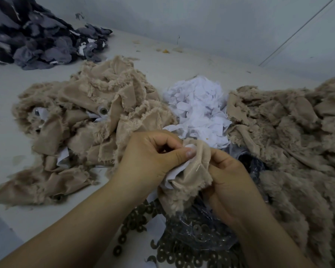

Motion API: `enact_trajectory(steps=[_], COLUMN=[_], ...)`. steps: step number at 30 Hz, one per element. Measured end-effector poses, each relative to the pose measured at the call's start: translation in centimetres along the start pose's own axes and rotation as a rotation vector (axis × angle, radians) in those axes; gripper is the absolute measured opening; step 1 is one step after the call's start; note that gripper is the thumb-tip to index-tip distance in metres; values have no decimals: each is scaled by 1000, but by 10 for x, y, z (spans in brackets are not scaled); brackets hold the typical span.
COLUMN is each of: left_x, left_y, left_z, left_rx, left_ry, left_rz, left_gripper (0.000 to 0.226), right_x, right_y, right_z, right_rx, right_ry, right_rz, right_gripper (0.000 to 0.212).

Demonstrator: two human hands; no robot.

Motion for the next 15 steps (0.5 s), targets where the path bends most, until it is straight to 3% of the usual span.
enact_trajectory(steps=[5, 10, 15], left_x=[-1, -1, -2], left_y=[1, 1, -3], left_z=[1, 2, 2], left_rx=[80, 83, 53], left_ry=[-7, -43, -27], left_rz=[31, 11, -99], left_gripper=[21, 25, 25], right_x=[-5, -4, -7], right_y=[-13, -9, -18], right_z=[-4, -3, -1], right_rx=[-211, -182, -339], right_ry=[55, 24, 55], right_rz=[-269, -200, -318], right_gripper=[20, 17, 13])
Point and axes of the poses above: each hand's wrist, its own x-axis towards the middle knuckle, its own z-axis out of the palm, y = z × x, the point moved 5 cm from there along x, towards the middle knuckle
